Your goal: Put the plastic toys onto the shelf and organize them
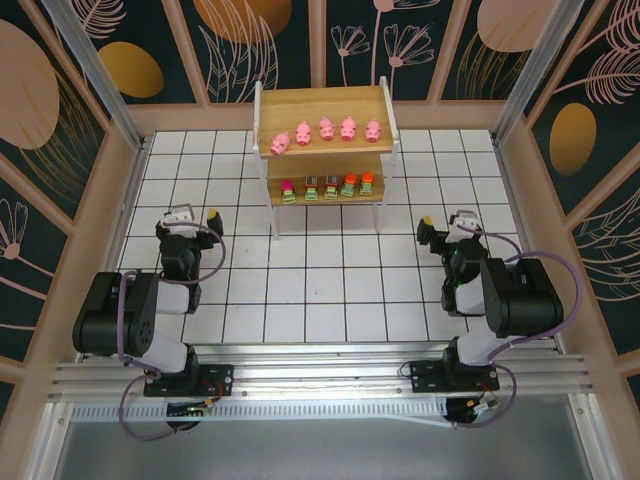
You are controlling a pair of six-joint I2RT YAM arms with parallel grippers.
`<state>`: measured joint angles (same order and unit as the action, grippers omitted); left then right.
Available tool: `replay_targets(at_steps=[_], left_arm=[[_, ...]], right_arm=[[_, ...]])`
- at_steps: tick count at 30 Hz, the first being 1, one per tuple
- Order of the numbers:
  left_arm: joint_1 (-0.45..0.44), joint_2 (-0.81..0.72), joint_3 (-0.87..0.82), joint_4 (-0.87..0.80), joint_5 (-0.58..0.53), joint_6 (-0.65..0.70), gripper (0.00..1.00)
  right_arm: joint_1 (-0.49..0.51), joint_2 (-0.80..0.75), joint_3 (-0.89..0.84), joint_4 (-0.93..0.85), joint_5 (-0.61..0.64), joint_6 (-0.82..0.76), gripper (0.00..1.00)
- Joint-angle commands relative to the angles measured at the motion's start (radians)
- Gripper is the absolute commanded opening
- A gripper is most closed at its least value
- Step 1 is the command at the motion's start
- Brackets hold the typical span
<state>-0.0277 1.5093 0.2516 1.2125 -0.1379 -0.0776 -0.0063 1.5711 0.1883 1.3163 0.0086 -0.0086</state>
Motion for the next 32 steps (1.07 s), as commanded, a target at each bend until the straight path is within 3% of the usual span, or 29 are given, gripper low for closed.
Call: replay_targets(at_steps=[1,32], left_arm=[[0.012,0.013,-0.011,0.052,0.018,0.015,0.99],[0.018,0.009,-0.013,0.055,0.026,0.012,0.99]], right_arm=[[-0.007,-0.002,0.016,0.048,0.004,0.009,0.99],[-0.004,-0.001,0.012,0.057,0.068,0.024,0.99]])
